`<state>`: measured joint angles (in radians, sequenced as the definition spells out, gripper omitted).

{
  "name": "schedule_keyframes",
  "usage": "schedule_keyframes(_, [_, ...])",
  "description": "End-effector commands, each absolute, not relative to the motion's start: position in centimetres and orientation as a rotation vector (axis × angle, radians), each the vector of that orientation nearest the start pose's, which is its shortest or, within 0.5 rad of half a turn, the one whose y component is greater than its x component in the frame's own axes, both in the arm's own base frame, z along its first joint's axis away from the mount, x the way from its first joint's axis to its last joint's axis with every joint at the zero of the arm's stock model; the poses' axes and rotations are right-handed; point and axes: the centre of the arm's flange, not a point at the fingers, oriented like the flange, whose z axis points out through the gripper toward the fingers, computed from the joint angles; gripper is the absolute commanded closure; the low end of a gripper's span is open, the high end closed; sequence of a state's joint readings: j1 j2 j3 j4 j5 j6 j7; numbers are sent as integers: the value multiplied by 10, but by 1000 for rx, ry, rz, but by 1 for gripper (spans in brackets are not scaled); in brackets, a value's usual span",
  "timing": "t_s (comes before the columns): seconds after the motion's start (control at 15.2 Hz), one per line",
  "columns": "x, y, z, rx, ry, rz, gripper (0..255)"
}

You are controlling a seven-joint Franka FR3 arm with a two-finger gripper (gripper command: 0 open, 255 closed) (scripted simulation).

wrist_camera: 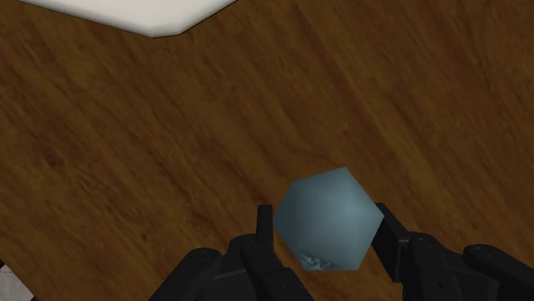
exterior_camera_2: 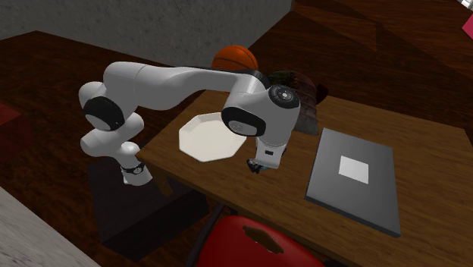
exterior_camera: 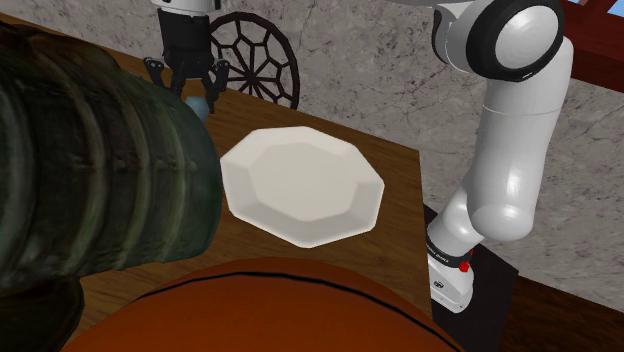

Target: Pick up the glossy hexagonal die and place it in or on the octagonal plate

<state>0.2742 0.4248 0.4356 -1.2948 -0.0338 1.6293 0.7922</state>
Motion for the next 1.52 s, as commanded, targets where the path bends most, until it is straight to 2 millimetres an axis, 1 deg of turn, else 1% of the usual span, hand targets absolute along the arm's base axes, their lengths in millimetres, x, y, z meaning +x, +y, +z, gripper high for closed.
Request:
schedule_keyframes(0.0, [545,390,518,-3062,167,207,255])
schedule_keyframes(0.26, [545,390,518,-3062,167,207,255])
schedule_keyframes(1.32, [545,390,602,-3062,167,207,255])
schedule_keyframes(1.39, [545,390,603,-3062,167,207,255])
schedule_keyframes(1.45, [532,387,603,-3062,167,207,255])
